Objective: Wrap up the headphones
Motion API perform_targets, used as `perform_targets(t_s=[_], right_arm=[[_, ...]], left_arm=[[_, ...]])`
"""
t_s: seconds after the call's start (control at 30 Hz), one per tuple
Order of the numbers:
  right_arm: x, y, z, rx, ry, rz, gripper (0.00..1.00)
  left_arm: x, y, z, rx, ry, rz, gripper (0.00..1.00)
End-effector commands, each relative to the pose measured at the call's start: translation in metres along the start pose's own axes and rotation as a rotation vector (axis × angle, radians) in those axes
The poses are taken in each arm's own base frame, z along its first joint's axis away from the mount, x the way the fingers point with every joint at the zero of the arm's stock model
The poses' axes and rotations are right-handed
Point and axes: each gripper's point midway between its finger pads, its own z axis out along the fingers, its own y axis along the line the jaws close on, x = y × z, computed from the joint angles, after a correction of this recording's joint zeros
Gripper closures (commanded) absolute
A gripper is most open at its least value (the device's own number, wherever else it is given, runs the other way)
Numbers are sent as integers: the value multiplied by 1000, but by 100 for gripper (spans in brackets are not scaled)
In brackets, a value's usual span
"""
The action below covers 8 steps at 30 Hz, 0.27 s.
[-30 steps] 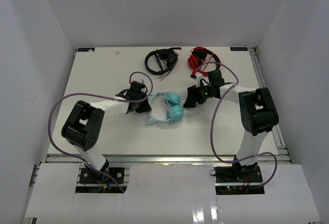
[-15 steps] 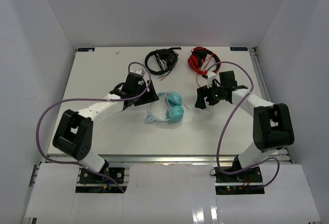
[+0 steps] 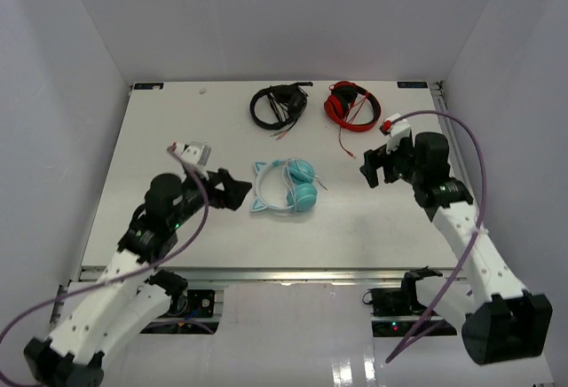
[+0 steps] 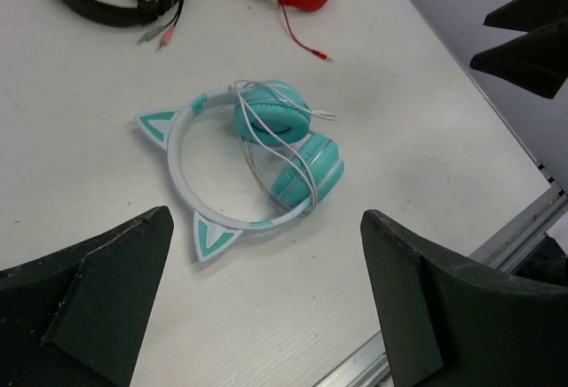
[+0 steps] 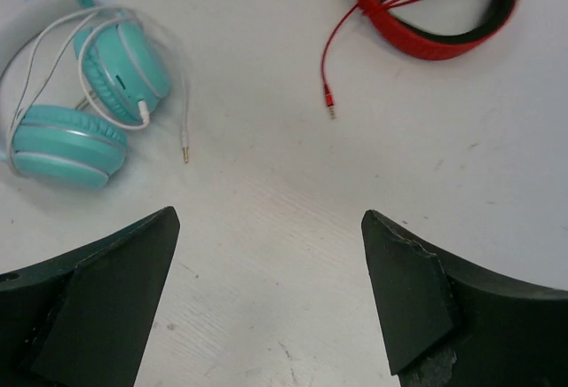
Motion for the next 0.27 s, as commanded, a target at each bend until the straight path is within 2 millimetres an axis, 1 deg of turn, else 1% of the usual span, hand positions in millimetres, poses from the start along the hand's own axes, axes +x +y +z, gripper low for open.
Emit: perform_targets(t_s=[0.0,0.07,0.1,0.23], right_arm=[[-11,-20,-30,186,-137,25,10],[-9,-24,-38,224,-159,82,10],[-8,-26,-40,240,-163,102,10],[-2,-32,-43,272,-160,123,10]], left_arm=[[4,5,-32,5,-129,90,2],[-6,0,-40,18,-175,90,2],[-7,0,-42,17,-181,86,2],[0,1,-39,11,-133,70,2]])
